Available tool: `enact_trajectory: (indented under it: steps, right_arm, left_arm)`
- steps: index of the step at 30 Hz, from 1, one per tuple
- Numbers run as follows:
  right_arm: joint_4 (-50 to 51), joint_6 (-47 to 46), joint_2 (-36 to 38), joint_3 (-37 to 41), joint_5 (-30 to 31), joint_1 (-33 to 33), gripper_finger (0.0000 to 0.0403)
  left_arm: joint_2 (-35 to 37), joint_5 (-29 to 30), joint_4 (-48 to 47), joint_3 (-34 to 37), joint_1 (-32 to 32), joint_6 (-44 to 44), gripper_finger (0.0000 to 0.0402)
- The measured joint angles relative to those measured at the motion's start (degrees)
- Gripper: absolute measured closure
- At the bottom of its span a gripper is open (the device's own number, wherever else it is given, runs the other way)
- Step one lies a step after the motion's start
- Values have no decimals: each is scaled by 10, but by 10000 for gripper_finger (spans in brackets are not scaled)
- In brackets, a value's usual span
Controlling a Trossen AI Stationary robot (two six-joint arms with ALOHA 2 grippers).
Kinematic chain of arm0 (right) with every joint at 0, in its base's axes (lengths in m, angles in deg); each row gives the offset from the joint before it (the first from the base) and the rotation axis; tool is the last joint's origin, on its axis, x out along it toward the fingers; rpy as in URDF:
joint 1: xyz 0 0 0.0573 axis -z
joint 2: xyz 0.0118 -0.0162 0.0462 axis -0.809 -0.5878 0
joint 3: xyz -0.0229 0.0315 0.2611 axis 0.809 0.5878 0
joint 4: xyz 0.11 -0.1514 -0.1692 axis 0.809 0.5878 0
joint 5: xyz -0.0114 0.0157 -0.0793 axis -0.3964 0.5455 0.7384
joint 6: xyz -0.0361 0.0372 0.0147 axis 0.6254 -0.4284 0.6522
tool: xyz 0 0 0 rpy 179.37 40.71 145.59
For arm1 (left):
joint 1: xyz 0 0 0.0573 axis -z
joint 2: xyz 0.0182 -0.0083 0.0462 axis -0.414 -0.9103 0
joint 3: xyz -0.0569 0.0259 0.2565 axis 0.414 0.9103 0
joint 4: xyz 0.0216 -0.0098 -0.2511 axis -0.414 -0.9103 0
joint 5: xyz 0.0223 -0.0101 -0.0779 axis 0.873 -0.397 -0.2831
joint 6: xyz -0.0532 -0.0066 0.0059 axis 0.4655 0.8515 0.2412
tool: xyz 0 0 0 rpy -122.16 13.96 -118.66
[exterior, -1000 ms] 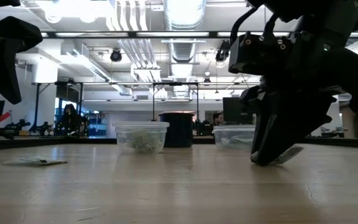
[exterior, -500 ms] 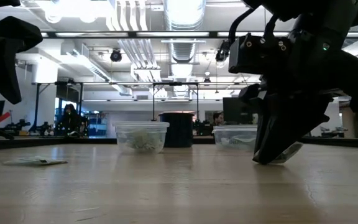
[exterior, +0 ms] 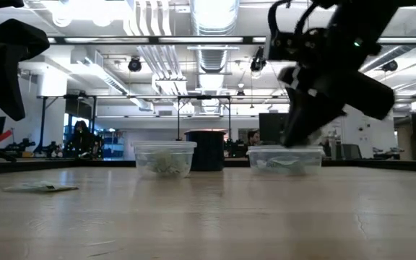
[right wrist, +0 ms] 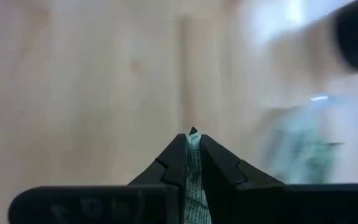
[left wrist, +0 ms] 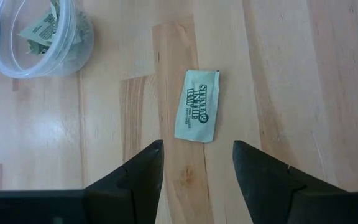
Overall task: Pick and place Stevia / Truvia into bins
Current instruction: Put the green stevia packet into the right transparent container
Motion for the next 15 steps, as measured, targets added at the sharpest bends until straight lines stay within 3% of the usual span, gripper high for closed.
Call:
enact_trajectory:
  steps: [7, 15]
  right_arm:
    - [14, 37, 49, 4, 115, 28, 374]
    - [7, 75, 68, 12, 129, 112, 374]
  left_arm:
    - [0, 1, 0, 0, 0, 0, 226]
    - [0, 2, 3, 0, 0, 0, 226]
